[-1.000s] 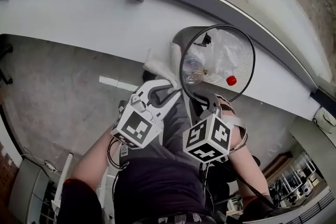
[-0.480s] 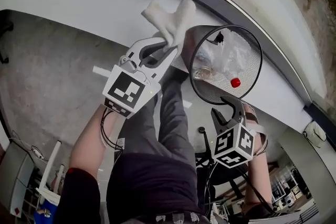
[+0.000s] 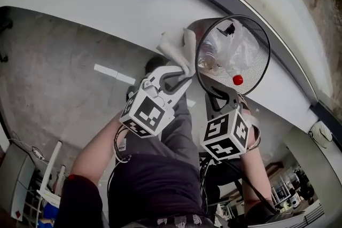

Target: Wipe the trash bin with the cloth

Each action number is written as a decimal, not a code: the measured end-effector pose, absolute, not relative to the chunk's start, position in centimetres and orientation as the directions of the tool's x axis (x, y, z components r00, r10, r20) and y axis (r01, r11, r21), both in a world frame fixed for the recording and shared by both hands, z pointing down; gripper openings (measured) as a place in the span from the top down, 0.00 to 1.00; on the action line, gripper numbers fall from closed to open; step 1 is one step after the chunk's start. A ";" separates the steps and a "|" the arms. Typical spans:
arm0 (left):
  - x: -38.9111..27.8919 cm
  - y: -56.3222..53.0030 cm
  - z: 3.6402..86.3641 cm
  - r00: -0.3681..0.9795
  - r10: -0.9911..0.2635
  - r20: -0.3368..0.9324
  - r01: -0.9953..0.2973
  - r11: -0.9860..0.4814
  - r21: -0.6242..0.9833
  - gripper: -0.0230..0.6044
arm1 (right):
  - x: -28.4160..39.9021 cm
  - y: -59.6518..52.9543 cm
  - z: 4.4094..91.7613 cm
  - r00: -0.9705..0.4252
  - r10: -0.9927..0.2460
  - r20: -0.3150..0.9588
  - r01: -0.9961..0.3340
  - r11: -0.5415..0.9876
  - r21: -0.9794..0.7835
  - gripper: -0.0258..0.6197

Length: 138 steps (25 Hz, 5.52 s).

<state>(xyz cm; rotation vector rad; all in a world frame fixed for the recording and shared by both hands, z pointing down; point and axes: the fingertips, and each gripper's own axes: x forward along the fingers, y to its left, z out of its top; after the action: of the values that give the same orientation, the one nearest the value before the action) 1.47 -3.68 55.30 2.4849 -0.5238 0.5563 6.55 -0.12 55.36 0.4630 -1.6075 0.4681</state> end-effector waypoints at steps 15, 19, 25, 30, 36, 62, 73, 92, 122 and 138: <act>-5.7 -10.1 56.5 0.741 -0.459 0.491 -0.659 -0.640 0.396 0.88 | 8.4 0.7 52.7 -0.143 -0.076 0.987 -0.457 0.889 0.002 0.74; -4.1 -10.7 56.6 0.758 -0.423 0.496 -0.625 -0.686 0.371 0.88 | 8.4 0.8 55.0 -0.078 -0.119 0.990 -0.424 0.903 0.075 0.74; -1.7 -7.0 57.2 0.792 -0.323 0.519 -0.566 -0.709 0.421 0.88 | 6.2 0.1 56.2 -0.027 -0.112 0.993 -0.444 0.891 0.089 0.86; 0.2 -2.6 56.5 0.818 -0.231 0.527 -0.503 -0.731 0.460 0.88 | 5.0 0.1 55.1 -0.109 -0.099 0.989 -0.487 0.873 0.034 0.87; 3.4 1.0 56.8 0.847 -0.117 0.519 -0.413 -0.759 0.503 0.88 | 2.6 -0.7 54.3 -0.193 -0.116 0.974 -0.539 0.842 -0.007 0.89; 2.8 -1.0 54.9 0.842 -0.170 0.511 -0.382 -0.858 0.343 0.88 | 7.1 -0.6 55.6 -0.151 0.015 0.988 -0.677 0.727 -0.114 0.82; 0.6 -4.4 55.2 0.798 -0.298 0.523 -0.513 -0.791 0.333 0.88 | 6.9 -1.6 51.3 -0.296 -0.085 0.951 -0.686 0.712 -0.150 0.87; 2.5 -1.9 56.1 0.816 -0.230 0.531 -0.487 -0.767 0.417 0.88 | 6.4 -0.9 55.5 -0.231 0.023 0.973 -0.678 0.713 -0.178 0.85; -5.1 -15.4 57.4 0.496 -0.299 0.815 -0.558 -0.829 0.036 0.82 | 8.5 -1.7 38.2 -0.667 -0.462 0.585 -0.725 0.220 -0.653 0.96; -6.4 -15.7 44.8 0.711 -0.341 0.615 -0.583 -0.775 0.244 0.97 | 9.7 -2.9 30.0 -0.652 -0.642 0.404 -0.675 0.249 -0.694 0.96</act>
<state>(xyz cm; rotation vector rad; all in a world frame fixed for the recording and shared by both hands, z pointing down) -6.37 -15.70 44.83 2.4928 -0.7117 0.7769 9.69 -2.93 30.03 1.2944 -2.4526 1.3953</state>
